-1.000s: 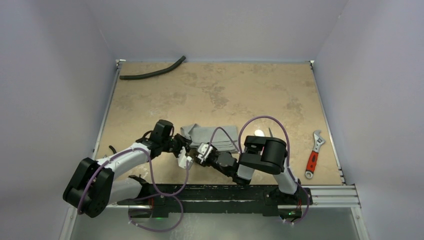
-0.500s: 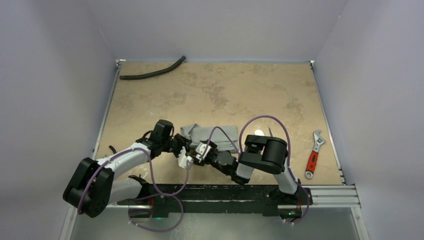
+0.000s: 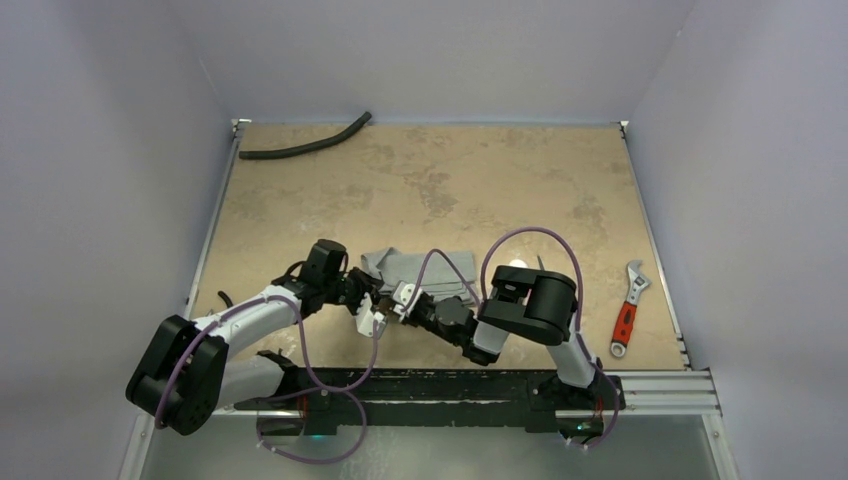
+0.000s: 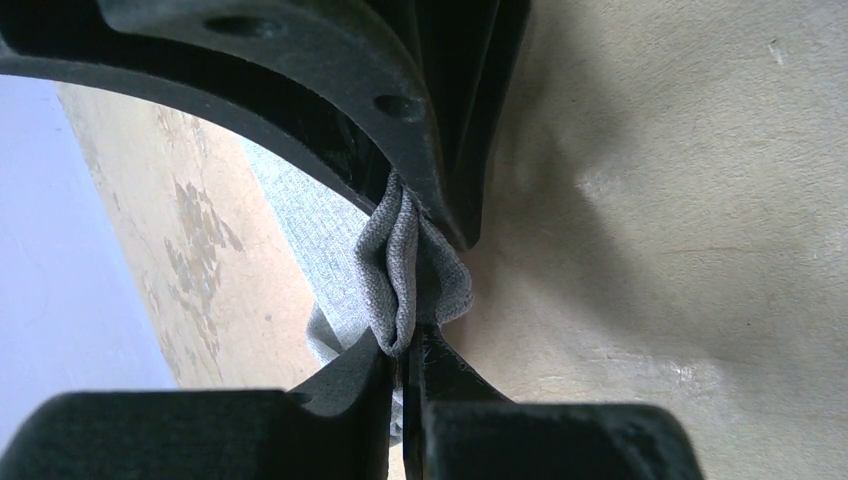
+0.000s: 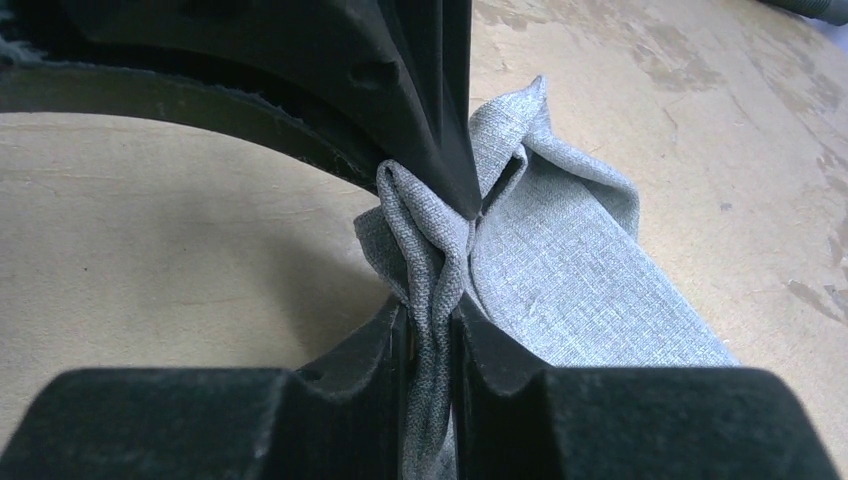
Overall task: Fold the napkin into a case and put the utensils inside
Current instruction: Pass from the left arm to the right
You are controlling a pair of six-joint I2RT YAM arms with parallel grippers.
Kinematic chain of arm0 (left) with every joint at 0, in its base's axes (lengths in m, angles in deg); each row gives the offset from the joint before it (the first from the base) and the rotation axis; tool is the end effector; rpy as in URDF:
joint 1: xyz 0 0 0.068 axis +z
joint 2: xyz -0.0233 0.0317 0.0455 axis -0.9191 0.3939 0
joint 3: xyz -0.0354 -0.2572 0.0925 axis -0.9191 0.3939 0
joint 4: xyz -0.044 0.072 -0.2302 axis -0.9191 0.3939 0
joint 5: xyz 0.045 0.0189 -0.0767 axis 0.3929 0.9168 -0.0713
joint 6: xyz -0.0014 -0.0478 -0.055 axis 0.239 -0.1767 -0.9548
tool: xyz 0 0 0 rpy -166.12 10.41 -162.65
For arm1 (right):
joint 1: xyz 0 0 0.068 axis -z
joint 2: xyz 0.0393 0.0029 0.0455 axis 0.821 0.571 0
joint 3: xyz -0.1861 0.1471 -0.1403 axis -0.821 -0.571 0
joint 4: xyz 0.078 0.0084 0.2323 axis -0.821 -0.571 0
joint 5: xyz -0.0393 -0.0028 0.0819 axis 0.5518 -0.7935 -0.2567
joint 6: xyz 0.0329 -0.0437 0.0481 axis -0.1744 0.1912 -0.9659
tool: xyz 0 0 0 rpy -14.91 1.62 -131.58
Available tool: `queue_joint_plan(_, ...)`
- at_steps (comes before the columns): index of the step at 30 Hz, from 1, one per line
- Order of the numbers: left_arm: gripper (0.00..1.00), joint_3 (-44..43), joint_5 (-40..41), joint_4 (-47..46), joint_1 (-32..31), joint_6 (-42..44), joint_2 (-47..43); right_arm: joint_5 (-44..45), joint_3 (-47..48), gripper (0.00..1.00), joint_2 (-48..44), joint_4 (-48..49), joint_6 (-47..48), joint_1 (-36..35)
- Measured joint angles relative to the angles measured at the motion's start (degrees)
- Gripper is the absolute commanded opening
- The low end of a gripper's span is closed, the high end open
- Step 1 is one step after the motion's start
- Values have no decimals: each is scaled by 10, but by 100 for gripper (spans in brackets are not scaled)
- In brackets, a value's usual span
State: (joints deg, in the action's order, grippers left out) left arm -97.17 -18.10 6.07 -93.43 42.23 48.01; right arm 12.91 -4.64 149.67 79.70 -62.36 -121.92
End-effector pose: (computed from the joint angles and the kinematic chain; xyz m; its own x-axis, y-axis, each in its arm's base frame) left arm 0.1679 -0.1230 0.1517 0.7313 0.5489 -0.4049 0.6506 -0.3831 0.6557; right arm 0.1469 0.3128 0.1248 0.2046 -0.1288 -0.9703 -0.8011 0.5476 -0.2416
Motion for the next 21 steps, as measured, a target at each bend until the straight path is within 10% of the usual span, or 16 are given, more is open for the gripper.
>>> queue_joint_plan(9, 0, 0, 2, -3, 0, 0, 0, 2, 6, 47, -18, -6, -13, 0)
queue_joint_plan(17, 0, 0, 4, -5, 0, 0, 0, 0, 15, 4, -17, -8, -14, 0)
queue_joint_plan(21, 3, 0, 5, -4, 0, -2, 0, 3, 14, 0, -18, -9, -16, 0)
